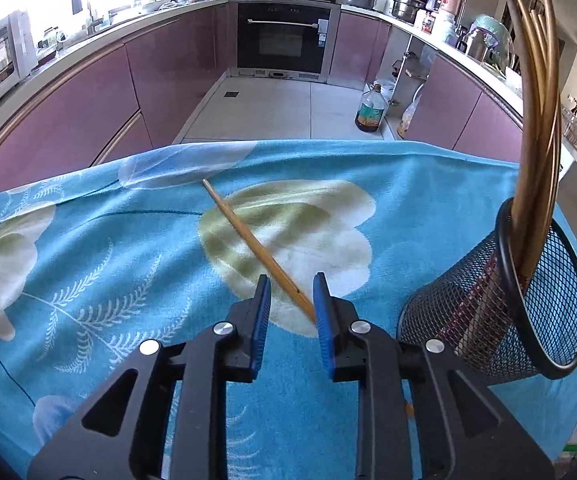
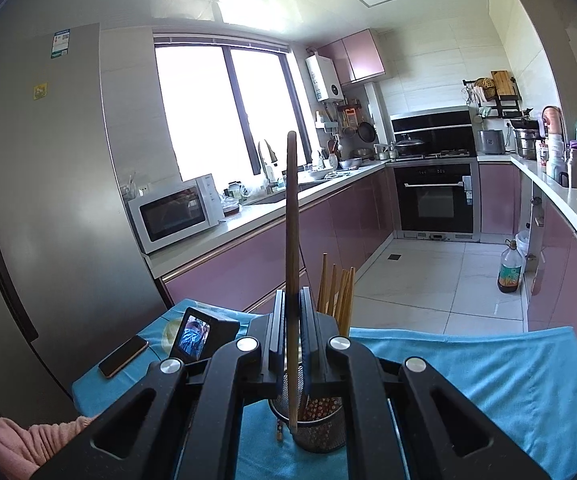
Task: Organize utensils
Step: 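Grasp a loose chopstick with the left gripper while the right gripper lowers its chopstick into the cup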
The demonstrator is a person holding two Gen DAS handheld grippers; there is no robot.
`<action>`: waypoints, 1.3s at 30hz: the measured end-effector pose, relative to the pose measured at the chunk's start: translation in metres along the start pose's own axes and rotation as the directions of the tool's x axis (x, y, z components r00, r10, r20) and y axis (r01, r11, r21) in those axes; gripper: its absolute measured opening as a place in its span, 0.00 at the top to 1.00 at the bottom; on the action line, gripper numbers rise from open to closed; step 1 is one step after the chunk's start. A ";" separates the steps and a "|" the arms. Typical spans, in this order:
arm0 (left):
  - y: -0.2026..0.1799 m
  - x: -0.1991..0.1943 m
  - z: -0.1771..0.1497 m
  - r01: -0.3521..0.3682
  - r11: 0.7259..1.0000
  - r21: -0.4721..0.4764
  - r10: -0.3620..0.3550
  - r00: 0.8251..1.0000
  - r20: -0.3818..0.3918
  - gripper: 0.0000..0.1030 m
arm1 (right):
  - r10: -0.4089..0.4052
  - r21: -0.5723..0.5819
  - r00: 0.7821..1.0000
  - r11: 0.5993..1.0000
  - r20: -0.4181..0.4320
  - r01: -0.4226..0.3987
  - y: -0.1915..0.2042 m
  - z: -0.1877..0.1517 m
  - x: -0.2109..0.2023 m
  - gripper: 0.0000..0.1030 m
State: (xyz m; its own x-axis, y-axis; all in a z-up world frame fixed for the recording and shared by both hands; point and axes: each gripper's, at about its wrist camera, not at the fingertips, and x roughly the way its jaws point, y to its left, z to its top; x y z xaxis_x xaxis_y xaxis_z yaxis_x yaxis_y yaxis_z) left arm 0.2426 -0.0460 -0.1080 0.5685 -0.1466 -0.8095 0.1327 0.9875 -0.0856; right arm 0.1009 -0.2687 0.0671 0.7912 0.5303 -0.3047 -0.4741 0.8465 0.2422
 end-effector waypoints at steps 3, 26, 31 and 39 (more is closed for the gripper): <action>0.001 0.009 0.004 -0.014 1.000 0.000 0.014 1.000 -0.019 0.77 | 0.003 0.004 1.000 1.000 0.009 -0.003 0.000 0.002 0.001 0.94; -0.005 0.017 -0.007 0.014 0.996 0.088 -0.010 0.999 -0.048 0.88 | -0.058 0.017 0.994 0.998 -0.097 0.060 -0.019 -0.017 0.049 0.94; -0.001 0.005 -0.023 0.074 0.990 0.117 -0.068 0.996 -0.061 0.89 | -0.060 0.026 0.989 0.998 -0.132 0.064 -0.022 -0.024 0.059 0.94; 0.002 -0.003 -0.035 0.065 0.989 0.136 -0.058 0.997 -0.058 0.87 | -0.064 0.034 0.984 0.997 -0.169 0.071 -0.024 -0.030 0.069 0.94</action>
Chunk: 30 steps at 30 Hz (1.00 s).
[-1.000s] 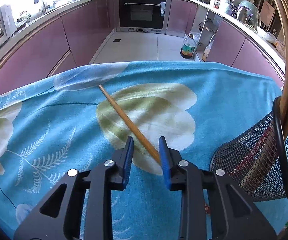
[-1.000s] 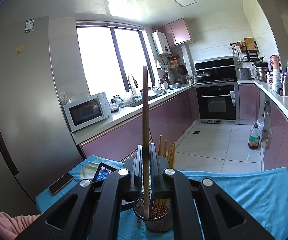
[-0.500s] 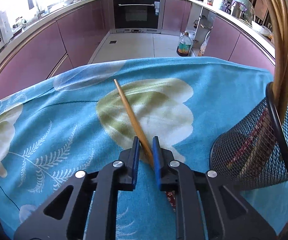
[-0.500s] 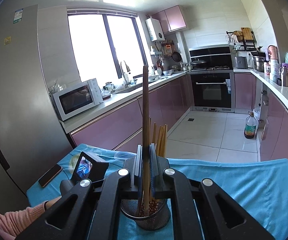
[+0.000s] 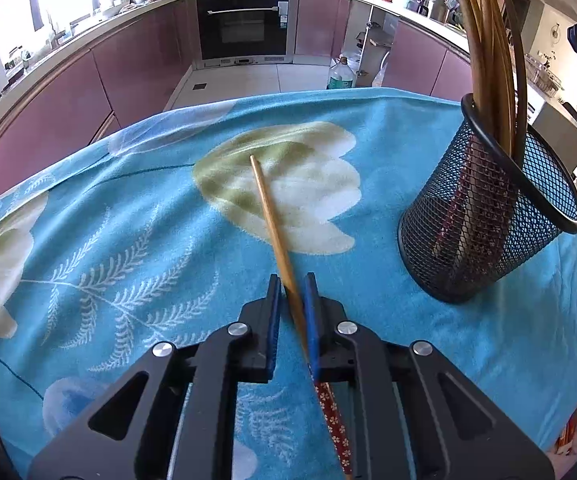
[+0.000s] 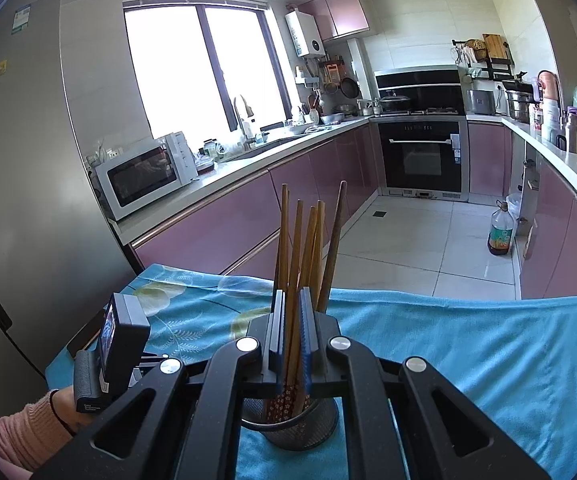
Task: Organize utensils
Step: 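Grasp a loose chopstick with the left gripper while the right gripper lowers its chopstick into the cup, then lift the chopstick upright with the left gripper while the right gripper opens and withdraws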
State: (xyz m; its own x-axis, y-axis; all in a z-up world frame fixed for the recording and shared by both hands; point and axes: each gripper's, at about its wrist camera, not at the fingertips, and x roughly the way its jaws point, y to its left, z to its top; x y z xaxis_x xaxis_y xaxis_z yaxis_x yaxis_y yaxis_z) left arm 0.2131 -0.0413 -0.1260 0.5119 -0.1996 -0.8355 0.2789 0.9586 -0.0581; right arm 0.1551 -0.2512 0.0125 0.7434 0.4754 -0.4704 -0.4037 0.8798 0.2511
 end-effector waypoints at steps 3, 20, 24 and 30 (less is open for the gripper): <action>-0.002 0.005 0.006 -0.017 1.000 -0.002 0.017 1.000 0.002 0.86 | 0.002 0.004 1.000 1.000 -0.005 -0.002 0.000 -0.001 -0.001 0.94; -0.008 0.005 0.013 -0.079 0.997 -0.016 0.079 0.997 0.023 0.92 | 0.033 0.024 0.999 0.999 -0.021 -0.033 0.002 -0.023 -0.012 0.92; -0.006 -0.007 0.007 -0.056 0.998 -0.027 0.057 0.998 0.041 0.93 | 0.040 0.031 0.999 0.999 -0.032 -0.039 0.001 -0.030 -0.014 0.92; 0.000 -0.038 0.002 0.005 0.999 -0.040 -0.002 0.996 0.086 0.93 | 0.051 0.046 0.997 0.998 -0.049 -0.049 -0.002 -0.040 -0.014 0.92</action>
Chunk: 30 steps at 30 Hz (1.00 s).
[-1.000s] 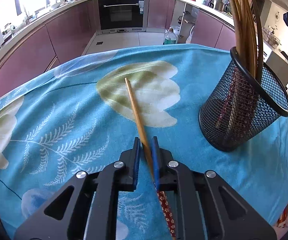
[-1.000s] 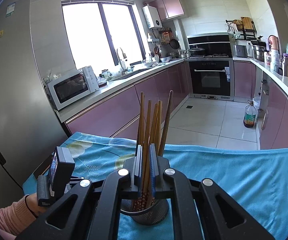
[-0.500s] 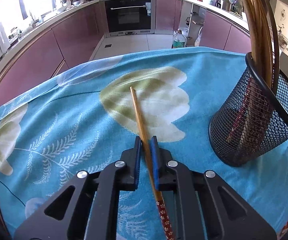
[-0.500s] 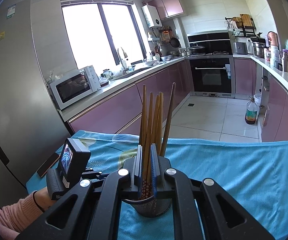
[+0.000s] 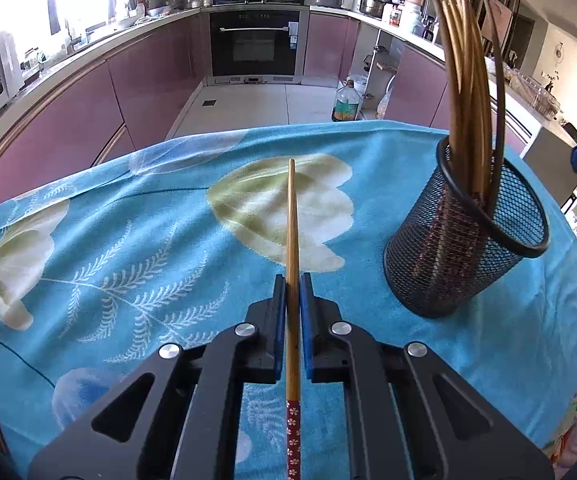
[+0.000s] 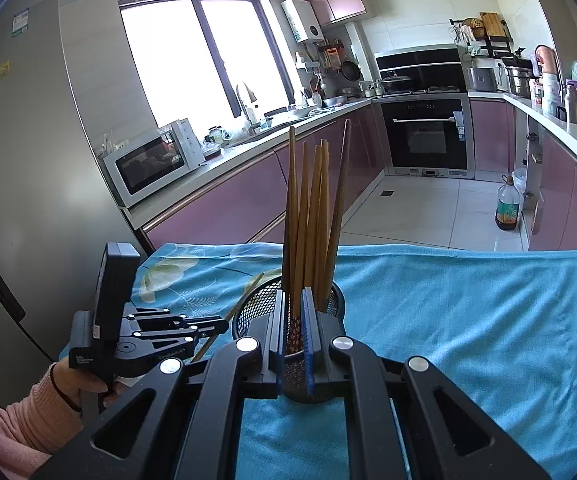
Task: Organize utensils
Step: 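Lift the chopstick upright with the left gripper while the right gripper opens and withdraws, then lower the chopstick into the mesh cup and open the left gripper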
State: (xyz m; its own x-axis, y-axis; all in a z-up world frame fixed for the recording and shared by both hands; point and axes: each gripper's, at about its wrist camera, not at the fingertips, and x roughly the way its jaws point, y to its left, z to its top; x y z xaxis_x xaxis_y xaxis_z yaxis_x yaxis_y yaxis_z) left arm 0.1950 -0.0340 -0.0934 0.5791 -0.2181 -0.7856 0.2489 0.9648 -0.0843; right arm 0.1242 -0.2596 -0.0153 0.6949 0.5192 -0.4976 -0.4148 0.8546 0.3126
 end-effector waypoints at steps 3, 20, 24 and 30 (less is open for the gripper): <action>0.002 -0.016 -0.002 0.026 1.000 -0.005 -0.026 0.999 0.022 0.93 | 0.006 0.004 1.000 1.000 -0.005 -0.006 -0.001 -0.004 -0.001 0.92; -0.011 -0.114 -0.001 0.141 0.990 -0.003 -0.138 0.972 0.191 0.93 | 0.033 0.028 0.999 0.999 -0.039 -0.032 0.003 -0.023 0.000 0.92; -0.017 -0.128 0.002 0.153 0.988 0.011 -0.152 0.963 0.221 0.93 | 0.033 0.031 0.999 0.999 -0.039 -0.032 0.002 -0.025 -0.002 0.92; -0.021 -0.141 0.007 0.169 0.985 0.019 -0.169 0.952 0.254 0.93 | 0.032 0.035 0.999 0.999 -0.036 -0.030 0.003 -0.026 -0.005 0.92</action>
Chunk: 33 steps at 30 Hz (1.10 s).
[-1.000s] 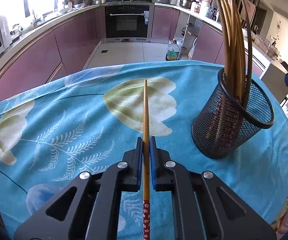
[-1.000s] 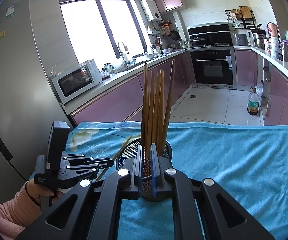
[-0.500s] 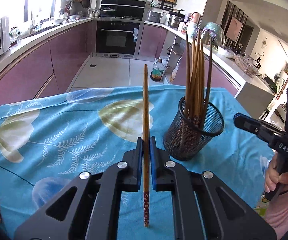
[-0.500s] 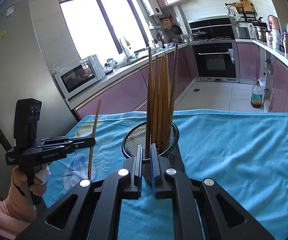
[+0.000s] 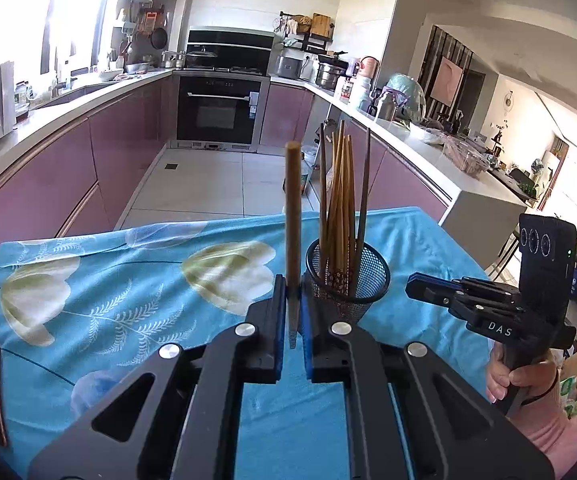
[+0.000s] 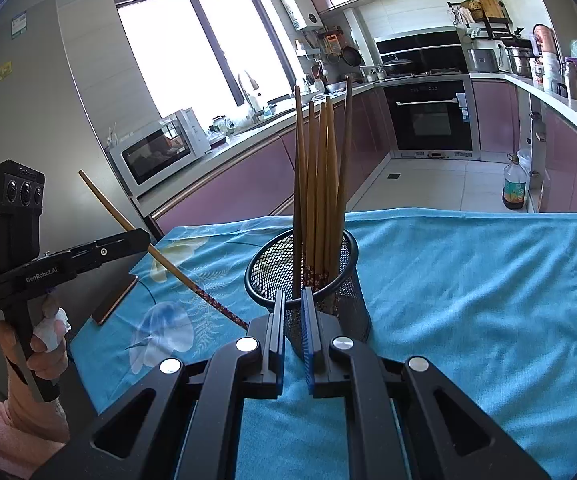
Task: Organize utensils
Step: 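Lower the chopstick into the mesh cup and open the left gripper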
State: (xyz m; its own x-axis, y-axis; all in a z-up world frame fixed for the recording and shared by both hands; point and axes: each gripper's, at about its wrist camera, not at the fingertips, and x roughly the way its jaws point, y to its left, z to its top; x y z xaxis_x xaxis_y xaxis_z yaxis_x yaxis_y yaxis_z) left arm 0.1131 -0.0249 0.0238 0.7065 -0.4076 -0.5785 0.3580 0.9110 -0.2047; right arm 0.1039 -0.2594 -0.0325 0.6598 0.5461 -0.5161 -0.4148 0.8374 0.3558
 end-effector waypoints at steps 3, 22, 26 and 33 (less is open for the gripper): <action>-0.003 -0.005 0.004 0.013 1.000 -0.003 -0.013 1.000 0.013 0.93 | 0.000 0.002 1.000 1.000 0.001 0.000 -0.001 -0.001 0.001 0.92; -0.037 -0.023 0.044 0.053 0.996 0.073 -0.060 0.993 0.104 0.93 | 0.002 0.019 1.000 1.000 -0.011 -0.002 -0.007 -0.008 0.002 0.92; -0.044 -0.026 0.052 0.062 0.994 0.087 -0.072 0.990 0.118 0.93 | 0.002 0.025 1.000 1.000 -0.015 -0.002 -0.009 -0.009 0.003 0.92; -0.051 -0.026 0.065 0.059 0.993 0.100 -0.072 0.987 0.141 0.93 | 0.005 0.026 1.000 1.000 -0.020 -0.005 -0.009 -0.009 0.004 0.92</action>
State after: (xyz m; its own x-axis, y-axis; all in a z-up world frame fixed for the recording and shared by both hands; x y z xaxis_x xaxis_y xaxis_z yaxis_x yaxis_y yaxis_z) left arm 0.1163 -0.0646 0.1002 0.7578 -0.4772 -0.4449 0.4579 0.8748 -0.1584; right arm 0.1043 -0.2648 -0.0450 0.6452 0.5509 -0.5294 -0.4014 0.8340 0.3786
